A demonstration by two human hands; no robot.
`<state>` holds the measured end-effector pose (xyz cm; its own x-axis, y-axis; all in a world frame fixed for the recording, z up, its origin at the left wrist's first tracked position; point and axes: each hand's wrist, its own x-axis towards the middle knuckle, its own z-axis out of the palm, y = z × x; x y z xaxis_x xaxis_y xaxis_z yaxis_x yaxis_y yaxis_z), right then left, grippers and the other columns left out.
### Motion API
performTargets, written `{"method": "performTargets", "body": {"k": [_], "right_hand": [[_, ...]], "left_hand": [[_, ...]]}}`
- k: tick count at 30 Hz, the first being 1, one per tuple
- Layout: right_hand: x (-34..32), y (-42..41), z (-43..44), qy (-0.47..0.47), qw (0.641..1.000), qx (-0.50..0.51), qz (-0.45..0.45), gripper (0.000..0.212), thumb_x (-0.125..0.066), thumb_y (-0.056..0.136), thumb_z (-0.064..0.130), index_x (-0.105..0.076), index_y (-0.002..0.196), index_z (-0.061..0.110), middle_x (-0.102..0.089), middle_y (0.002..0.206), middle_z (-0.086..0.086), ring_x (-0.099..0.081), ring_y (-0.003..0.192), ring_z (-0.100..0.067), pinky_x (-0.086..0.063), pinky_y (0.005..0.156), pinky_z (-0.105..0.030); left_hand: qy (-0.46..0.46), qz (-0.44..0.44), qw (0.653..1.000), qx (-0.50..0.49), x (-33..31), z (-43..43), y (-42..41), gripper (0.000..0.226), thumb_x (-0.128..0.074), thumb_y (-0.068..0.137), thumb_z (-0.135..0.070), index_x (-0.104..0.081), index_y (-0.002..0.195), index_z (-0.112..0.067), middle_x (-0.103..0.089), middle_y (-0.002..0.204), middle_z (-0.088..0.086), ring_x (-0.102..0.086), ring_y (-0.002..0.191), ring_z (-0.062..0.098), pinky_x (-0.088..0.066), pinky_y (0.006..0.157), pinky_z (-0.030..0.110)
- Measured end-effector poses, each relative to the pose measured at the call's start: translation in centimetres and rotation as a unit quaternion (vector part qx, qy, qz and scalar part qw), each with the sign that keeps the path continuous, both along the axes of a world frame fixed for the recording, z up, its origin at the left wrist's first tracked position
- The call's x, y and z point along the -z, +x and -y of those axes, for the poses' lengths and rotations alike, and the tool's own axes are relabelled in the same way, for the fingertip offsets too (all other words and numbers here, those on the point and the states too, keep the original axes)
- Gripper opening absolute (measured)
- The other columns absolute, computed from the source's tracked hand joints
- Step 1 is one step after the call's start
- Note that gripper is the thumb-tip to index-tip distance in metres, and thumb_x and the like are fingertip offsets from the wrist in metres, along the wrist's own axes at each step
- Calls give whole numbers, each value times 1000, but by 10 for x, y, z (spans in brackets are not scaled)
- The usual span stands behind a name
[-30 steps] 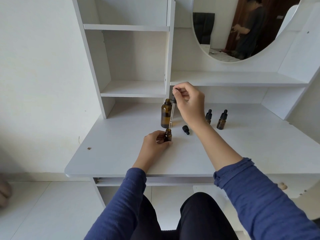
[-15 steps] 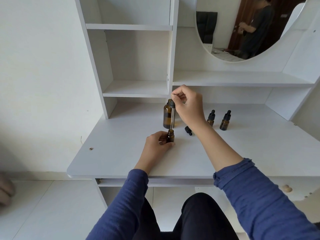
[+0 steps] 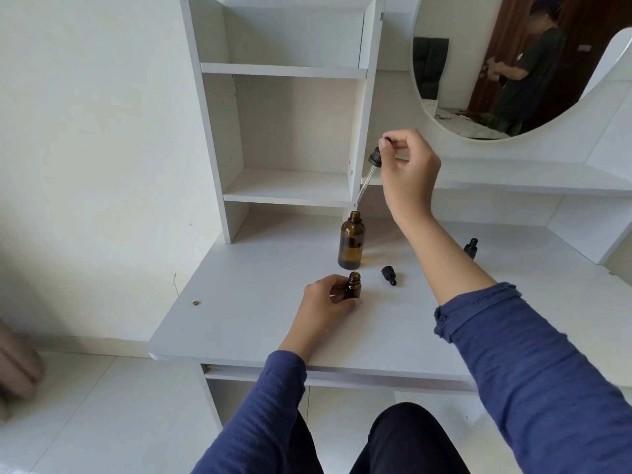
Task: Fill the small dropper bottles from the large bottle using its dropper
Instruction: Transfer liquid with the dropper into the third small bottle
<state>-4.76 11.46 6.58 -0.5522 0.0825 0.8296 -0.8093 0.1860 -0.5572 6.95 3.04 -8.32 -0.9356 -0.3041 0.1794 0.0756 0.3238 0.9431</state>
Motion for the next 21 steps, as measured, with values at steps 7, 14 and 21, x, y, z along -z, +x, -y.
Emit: {"method": "performTargets", "body": {"k": [7, 14, 21], "right_hand": [[8, -8, 11, 28, 1000, 6, -6, 10, -54, 85, 5, -63, 88, 1, -66, 83, -13, -60, 75, -17, -52, 68, -22], [6, -10, 14, 41, 999, 14, -19, 10, -53, 85, 5, -63, 87, 2, -66, 83, -11, -59, 74, -15, -50, 67, -22], [10, -13, 10, 52, 998, 18, -24, 10, -53, 85, 4, -62, 87, 2, -66, 82, -11, -56, 73, -13, -47, 65, -16]], "left_hand": [[1, 9, 1000, 0, 1, 1, -3, 26, -72, 76, -8, -65, 101, -13, -65, 90, -3, -63, 81, 6, -48, 73, 8], [4, 11, 1000, 1, 1, 1, -3, 29, -72, 77, -10, -65, 105, -11, -66, 93, -1, -65, 88, 13, -47, 78, 11], [9, 13, 1000, 1, 1, 1, -4, 28, -72, 77, -9, -65, 104, -11, -66, 93, 0, -64, 86, 12, -48, 77, 11]]}}
